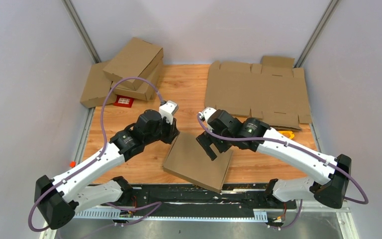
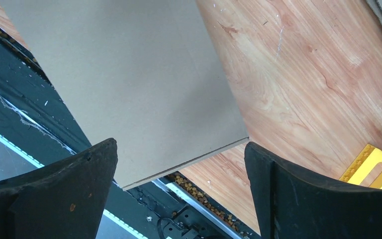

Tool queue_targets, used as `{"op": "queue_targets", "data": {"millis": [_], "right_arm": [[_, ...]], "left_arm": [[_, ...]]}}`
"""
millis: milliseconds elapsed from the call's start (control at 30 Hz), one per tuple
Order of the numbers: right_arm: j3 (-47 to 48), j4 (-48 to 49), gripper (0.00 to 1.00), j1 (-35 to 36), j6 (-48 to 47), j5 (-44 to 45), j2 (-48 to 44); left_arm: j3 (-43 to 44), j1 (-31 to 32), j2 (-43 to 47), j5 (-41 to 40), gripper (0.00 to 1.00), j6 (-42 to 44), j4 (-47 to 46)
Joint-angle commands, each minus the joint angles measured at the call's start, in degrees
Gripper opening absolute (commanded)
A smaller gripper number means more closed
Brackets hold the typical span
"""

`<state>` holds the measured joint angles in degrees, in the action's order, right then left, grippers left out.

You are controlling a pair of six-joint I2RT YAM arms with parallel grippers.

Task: Fold the paper box

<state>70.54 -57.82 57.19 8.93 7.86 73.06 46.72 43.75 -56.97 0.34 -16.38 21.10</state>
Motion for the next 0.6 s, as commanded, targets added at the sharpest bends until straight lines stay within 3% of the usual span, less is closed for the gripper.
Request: {"op": "queue_targets", "data": {"millis": [0,200,400,567], "right_arm": [[-2.0,4.1,1.0,-0.8,1.8,0.5,-3.0],[-12.1,7.1,0.99,-6.8,11.0,1.6,-8.7],[-26.7,13.7,0.96,-7.2,27.0,-0.7,-20.3],[-34.0,15.4,0.85,-7.2,35.3,1.8,-27.8]], "left_arm": [[-0.8,-0.1,3.1,-2.0,0.26,-3.7,0.9],[-8.2,0.1,5.7,7.9,0.29,-10.8,1.5],[-13.3,0.3,8.9,6.0,0.37,-12.2,0.1],[-14.1,0.3,9.3,7.4,0.42,-12.4,-2.8]]}}
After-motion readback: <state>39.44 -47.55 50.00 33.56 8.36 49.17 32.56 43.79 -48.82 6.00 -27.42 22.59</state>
